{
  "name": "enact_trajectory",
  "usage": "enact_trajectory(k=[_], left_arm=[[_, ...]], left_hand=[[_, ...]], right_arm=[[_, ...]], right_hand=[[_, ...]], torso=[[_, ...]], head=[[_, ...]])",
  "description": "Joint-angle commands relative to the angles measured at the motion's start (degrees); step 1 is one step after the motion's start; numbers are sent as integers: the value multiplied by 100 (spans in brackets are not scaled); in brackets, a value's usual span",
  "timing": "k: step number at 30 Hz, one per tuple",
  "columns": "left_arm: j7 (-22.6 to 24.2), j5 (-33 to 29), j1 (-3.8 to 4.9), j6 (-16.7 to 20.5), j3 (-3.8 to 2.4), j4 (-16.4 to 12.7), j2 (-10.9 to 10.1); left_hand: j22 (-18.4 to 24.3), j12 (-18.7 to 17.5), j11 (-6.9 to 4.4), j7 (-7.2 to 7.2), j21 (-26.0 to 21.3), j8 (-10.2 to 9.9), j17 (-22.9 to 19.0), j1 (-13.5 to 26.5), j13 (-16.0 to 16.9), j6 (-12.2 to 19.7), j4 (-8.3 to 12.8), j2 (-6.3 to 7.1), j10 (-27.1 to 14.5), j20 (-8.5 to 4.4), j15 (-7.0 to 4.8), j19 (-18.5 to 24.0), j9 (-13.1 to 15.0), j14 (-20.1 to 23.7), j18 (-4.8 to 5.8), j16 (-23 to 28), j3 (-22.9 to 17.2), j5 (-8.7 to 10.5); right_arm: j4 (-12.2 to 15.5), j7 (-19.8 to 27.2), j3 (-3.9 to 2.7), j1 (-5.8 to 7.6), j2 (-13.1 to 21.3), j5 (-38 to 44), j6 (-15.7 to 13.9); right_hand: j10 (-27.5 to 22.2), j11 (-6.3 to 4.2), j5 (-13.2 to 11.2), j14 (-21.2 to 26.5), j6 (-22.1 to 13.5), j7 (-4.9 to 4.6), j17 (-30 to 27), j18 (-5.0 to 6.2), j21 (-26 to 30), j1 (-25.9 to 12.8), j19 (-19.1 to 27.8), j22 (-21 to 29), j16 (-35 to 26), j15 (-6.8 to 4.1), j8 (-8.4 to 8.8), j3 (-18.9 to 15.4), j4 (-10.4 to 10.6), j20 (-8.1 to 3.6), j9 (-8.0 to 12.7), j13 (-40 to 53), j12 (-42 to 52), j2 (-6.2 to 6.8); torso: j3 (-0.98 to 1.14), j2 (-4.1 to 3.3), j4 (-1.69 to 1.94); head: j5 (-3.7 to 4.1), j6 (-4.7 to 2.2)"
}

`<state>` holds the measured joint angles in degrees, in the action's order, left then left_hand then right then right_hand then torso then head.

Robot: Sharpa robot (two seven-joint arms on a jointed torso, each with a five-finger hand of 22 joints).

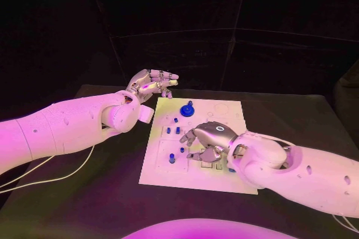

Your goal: Assemble the parts on the task board

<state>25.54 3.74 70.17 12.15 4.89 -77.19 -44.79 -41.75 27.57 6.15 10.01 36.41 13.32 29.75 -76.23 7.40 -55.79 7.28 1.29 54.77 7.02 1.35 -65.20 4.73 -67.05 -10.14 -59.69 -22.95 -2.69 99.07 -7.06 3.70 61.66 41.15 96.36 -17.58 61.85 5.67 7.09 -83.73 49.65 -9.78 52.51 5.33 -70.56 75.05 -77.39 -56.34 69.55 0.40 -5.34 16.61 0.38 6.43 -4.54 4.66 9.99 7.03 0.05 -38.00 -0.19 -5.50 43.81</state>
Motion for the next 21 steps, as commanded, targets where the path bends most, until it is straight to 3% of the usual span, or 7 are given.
enact_trajectory(k=[1,5,8,10,11,15,21], left_arm=[[32,-11,9,-88,-3,1,-10],[36,-12,9,-87,-1,-2,-28],[41,-12,8,-88,0,-1,-32],[43,-12,8,-90,1,0,-32],[46,-12,8,-92,1,0,-33],[51,-12,6,-106,4,5,-32],[54,-12,5,-111,6,9,-50]], left_hand=[[8,20,-6,10,-25,7,-4,-14,9,42,13,1,-42,-9,-7,-25,0,43,-30,16,35,-19],[10,31,-5,10,-29,13,-9,12,9,45,-2,-1,-47,-6,-4,-22,0,47,-30,13,47,-19],[12,38,-3,11,-33,16,-12,34,9,51,-16,-2,-53,-3,-2,-19,-1,49,-29,10,57,-19],[12,40,-3,10,-34,16,-14,39,9,52,-19,-3,-55,-2,-1,-19,-1,49,-29,9,59,-19],[12,40,-3,10,-34,16,-14,39,9,52,-19,-3,-55,-2,-1,-19,-1,49,-29,9,59,-19],[15,49,-3,9,-40,22,-18,66,8,56,-37,-8,-62,1,1,-17,-1,51,-29,5,70,-19],[19,57,-3,8,-46,26,-23,92,7,62,-55,-14,-71,4,3,-16,-2,54,-29,1,78,-19]], right_arm=[[243,-67,-12,154,333,-1193,-133],[539,-491,-12,289,985,-2018,-306],[639,-792,-11,323,1337,-2334,-358],[665,-909,-10,331,1468,-2410,-337],[681,-989,-9,334,1549,-2428,-324],[732,-1353,-5,339,1802,-2249,-190],[751,-1816,2,297,1975,-1841,98]], right_hand=[[276,-4,89,-20,207,-28,64,80,-87,-131,-66,-110,55,11,-107,-155,91,1,-35,64,207,17],[1329,-259,426,-126,569,183,475,-8,-431,-643,-317,-645,323,-173,-367,-762,511,-145,-109,537,1087,166],[1728,-402,627,-189,753,324,708,-74,-643,-807,-460,-981,486,-298,-573,-1051,763,-271,-166,1272,1982,83],[1835,-454,874,-274,798,372,1171,-138,-850,-916,-583,-1322,767,-349,-693,-1225,954,-326,-199,2651,3240,20],[1653,-471,905,-282,740,376,1370,-161,-945,-816,-618,-1463,905,-352,-819,-1446,1049,-369,-223,3603,4107,31],[1779,-442,955,-332,642,428,1909,-228,-1152,-577,-702,-1814,1215,-345,-1148,-1761,1279,-320,-306,5871,5992,-264],[1978,-435,851,-370,523,390,2232,-253,-1261,-522,-750,-2008,1380,-331,-1371,-2112,1464,-322,-354,6730,6633,-272]], torso=[[-13,17,-24],[-29,48,-59],[-38,71,-89],[-43,80,-102],[-44,85,-112],[-46,99,-131],[-45,93,-133]], head=[[70,-21],[165,0],[218,-4],[265,-15],[271,-20],[300,-13],[337,-8]])
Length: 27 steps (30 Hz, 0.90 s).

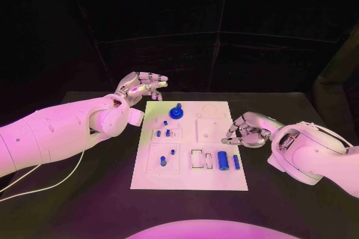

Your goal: Assemble the parts on the task board

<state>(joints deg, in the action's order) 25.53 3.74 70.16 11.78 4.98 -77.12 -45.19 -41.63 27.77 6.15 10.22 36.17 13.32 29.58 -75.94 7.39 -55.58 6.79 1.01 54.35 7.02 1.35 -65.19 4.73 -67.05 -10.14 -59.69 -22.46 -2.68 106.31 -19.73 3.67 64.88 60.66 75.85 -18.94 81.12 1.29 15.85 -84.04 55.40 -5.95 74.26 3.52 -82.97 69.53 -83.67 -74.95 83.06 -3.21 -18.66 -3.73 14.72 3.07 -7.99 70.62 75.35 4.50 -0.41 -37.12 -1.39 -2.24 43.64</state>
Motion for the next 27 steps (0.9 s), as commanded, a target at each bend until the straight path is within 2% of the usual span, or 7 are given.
enact_trajectory(k=[1,4,7,15,22,27], left_arm=[[56,-12,7,-75,-2,4,-11],[59,-12,6,-81,0,4,-10],[61,-12,5,-88,2,2,-6],[61,-12,4,-89,8,7,-32],[59,-12,4,-90,10,2,-46],[59,-12,4,-93,11,-3,-53]], left_hand=[[9,41,-3,-14,-25,28,-8,75,8,43,-14,11,-32,5,4,-15,-2,55,-29,-1,33,-19],[12,47,-2,-14,-29,31,-11,92,7,46,-26,5,-38,7,5,-15,-2,56,-29,-4,37,-19],[12,47,-2,-14,-29,31,-11,92,7,46,-26,5,-38,7,5,-15,-2,56,-29,-4,37,-19],[12,47,-2,-14,-29,31,-11,92,7,46,-26,5,-38,7,5,-15,-2,56,-29,-4,37,-19],[12,47,-2,-14,-29,31,-11,92,7,46,-26,5,-38,7,5,-15,-2,56,-29,-4,37,-19],[12,47,-2,-14,-29,31,-11,92,7,46,-26,5,-38,7,5,-15,-2,56,-29,-4,37,-19]], right_arm=[[26,-584,5,-43,24,264,265],[16,-663,7,-93,-8,383,332],[-8,-753,8,-156,-59,480,425],[-90,-970,12,-300,-212,565,809],[-140,-1181,13,-449,-338,663,867],[-185,-1307,13,-500,-409,708,892]], right_hand=[[70,10,-14,-342,-104,-5,86,-73,-21,16,-118,-147,45,29,-51,-132,80,24,-6,211,152,-22],[101,22,-4,-348,-197,-31,143,-69,-18,-7,-109,-138,75,50,-80,-236,167,33,-3,346,243,-37],[137,30,-27,-354,-239,-39,190,-71,-28,-43,-112,-154,98,56,-122,-315,187,41,-7,461,323,-63],[164,27,-157,-363,-256,-32,264,-80,-55,-135,-127,-204,136,58,-239,-473,194,47,-34,577,392,-92],[190,6,-126,-359,-216,-4,270,-79,-58,-247,-125,-208,139,44,-369,-590,200,40,-90,652,430,-86],[194,0,-111,-359,-208,4,272,-78,-55,-271,-122,-204,140,39,-400,-614,199,36,-107,663,433,-82]], torso=[[1,7,-16],[3,9,-9],[3,0,20],[-4,-1,3],[-1,-8,3],[0,-2,11]], head=[[8,13],[28,5],[46,-8],[61,5],[69,15],[66,20]])
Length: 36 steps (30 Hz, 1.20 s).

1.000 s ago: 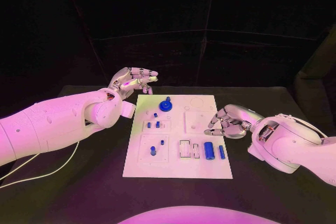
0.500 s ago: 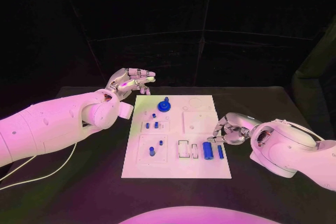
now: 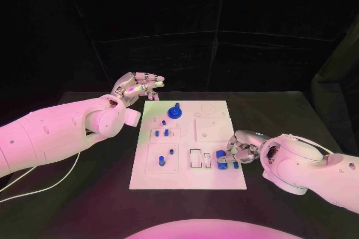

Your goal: Assemble the parts on the task board

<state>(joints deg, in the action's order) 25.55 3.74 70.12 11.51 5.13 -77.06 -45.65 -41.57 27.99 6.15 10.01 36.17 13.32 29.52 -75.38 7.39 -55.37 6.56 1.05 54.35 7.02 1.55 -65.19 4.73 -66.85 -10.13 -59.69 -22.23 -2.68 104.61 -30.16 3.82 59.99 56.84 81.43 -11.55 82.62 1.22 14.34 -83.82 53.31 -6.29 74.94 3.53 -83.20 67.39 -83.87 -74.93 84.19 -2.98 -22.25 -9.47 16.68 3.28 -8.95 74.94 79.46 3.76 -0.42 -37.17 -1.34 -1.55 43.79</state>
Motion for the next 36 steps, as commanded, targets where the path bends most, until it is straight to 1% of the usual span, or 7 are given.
enact_trajectory(k=[1,7,13,17,21,27,36], left_arm=[[56,-12,7,-66,-4,-9,-10],[56,-12,7,-67,-3,-12,-21],[57,-12,7,-72,-3,-16,-20],[54,-12,7,-71,-3,-21,-29],[52,-12,7,-70,-2,-27,-42],[48,-12,7,-75,-2,-36,-53],[47,-12,7,-77,-2,-32,-49]], left_hand=[[5,26,-2,7,-30,31,-5,36,7,26,-3,0,-38,7,-15,-15,-2,36,-29,-4,14,-19],[5,26,-2,7,-30,31,-5,36,7,26,-3,0,-38,7,-15,-15,-2,36,-29,-4,14,-19],[5,26,-2,7,-30,31,-5,36,7,26,-3,0,-38,7,-15,-15,-2,36,-29,-4,14,-19],[5,26,-2,7,-30,31,-5,36,7,26,-3,0,-38,7,-15,-15,-2,36,-29,-4,14,-19],[7,29,-4,6,-32,33,-7,39,7,28,-6,-2,-42,8,-15,-15,-2,37,-30,-5,15,-19],[10,35,-5,4,-36,36,-10,45,7,31,-9,-5,-47,9,-15,-15,-3,38,-31,-8,15,-19],[10,35,-5,4,-36,36,-10,45,7,31,-9,-5,-47,9,-15,-15,-3,38,-31,-8,15,-19]], right_arm=[[-21,-279,-2,-19,-42,155,159],[-59,-317,-2,-50,-137,208,186],[-142,-351,-2,-75,-238,277,208],[-183,-358,-2,-98,-271,285,230],[-181,-363,-2,-119,-281,289,190],[-112,-345,-2,-130,-249,219,-124],[213,-188,-6,-131,-82,-215,-1040]], right_hand=[[45,6,42,-380,4,40,205,-79,-32,-62,-102,-205,26,15,-49,-42,4,14,-15,233,23,-11],[44,3,48,-381,9,43,210,-81,-35,-60,-105,-212,29,13,-63,-44,0,13,-23,232,19,-20],[46,-12,159,-380,-4,59,221,-83,-40,75,-106,-223,32,-1,-146,-33,-35,0,-74,256,15,-113],[54,-23,397,-381,-22,70,229,-85,-44,212,-109,-233,33,-10,-214,-44,-62,-10,-119,283,14,-177],[87,-43,782,-385,1,91,254,-86,-47,352,-111,-241,42,-26,-290,-69,-94,-23,-173,341,40,-217],[130,-69,1115,-388,57,120,275,-90,-57,422,-119,-262,49,-45,-358,-105,-80,-41,-237,409,74,-282],[213,-130,1309,-400,221,190,332,-100,-85,409,-145,-316,72,-95,-451,-162,-33,-85,-341,529,157,-362]], torso=[[1,3,5],[-1,4,-7],[-1,4,2],[-1,1,10],[-2,7,7],[1,10,5],[-6,16,7]], head=[[-5,7],[-14,11],[-1,13],[-7,13],[12,4],[-39,-14],[-46,-37]])
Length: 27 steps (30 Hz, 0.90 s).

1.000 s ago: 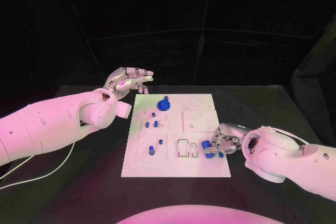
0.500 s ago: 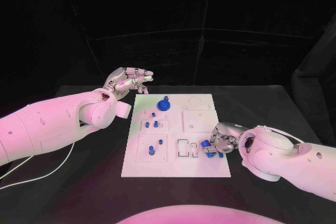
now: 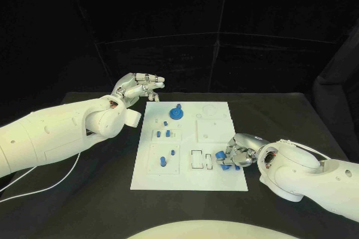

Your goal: Assemble the parts on the task board

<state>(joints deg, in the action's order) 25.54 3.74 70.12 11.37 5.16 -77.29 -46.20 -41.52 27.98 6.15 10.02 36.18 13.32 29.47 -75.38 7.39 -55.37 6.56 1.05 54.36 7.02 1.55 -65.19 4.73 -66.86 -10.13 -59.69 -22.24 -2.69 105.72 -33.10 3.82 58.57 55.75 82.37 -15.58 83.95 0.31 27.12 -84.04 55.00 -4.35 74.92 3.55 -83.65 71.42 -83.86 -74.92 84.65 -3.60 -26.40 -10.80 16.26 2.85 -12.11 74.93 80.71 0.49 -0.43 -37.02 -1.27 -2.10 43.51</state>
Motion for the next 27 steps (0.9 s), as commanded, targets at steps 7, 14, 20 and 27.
enact_trajectory(k=[7,14,20,27], left_arm=[[47,-12,7,-65,-4,-9,22],[46,-12,7,-66,-4,-13,21],[45,-12,8,-68,-4,-21,24],[48,-12,8,-61,-4,-31,25]], left_hand=[[5,35,-5,3,-36,36,-5,45,7,32,-10,-5,-48,9,-15,-15,-3,39,-31,-8,16,-19],[5,35,-5,3,-36,36,-5,45,7,32,-10,-5,-48,9,-15,-15,-3,39,-31,-8,16,-19],[5,35,-5,3,-36,36,-5,45,7,32,-10,-5,-48,9,-15,-15,-3,39,-31,-8,16,-19],[8,44,-5,3,-42,41,-9,49,6,35,-10,-5,-54,9,-16,-15,-3,41,-32,-11,17,-19]], right_arm=[[264,202,-11,15,44,-476,-894],[232,200,-12,16,-122,-506,-774],[141,56,-12,16,-360,-496,-409],[55,-76,-13,16,-565,-256,-416]], right_hand=[[76,-44,89,-374,47,1,317,-101,-40,-37,-147,-318,18,-41,-26,-55,27,-53,-41,522,15,-64],[78,-53,116,-374,74,12,320,-102,-41,-55,-148,-320,18,-47,-35,-67,27,-60,-60,523,8,-90],[71,-92,-336,-370,181,60,302,-100,-33,-278,-145,-311,4,-80,-66,-195,29,-89,-146,504,-44,-193],[73,-111,-517,-370,226,82,299,-98,-28,-324,-143,-304,-1,-96,-85,-252,29,-105,-195,506,-61,-233]], torso=[[-2,-8,5],[-2,-14,2],[-5,-23,12],[1,-15,-3]], head=[[16,-24],[-5,-13],[-7,0],[-29,10]])
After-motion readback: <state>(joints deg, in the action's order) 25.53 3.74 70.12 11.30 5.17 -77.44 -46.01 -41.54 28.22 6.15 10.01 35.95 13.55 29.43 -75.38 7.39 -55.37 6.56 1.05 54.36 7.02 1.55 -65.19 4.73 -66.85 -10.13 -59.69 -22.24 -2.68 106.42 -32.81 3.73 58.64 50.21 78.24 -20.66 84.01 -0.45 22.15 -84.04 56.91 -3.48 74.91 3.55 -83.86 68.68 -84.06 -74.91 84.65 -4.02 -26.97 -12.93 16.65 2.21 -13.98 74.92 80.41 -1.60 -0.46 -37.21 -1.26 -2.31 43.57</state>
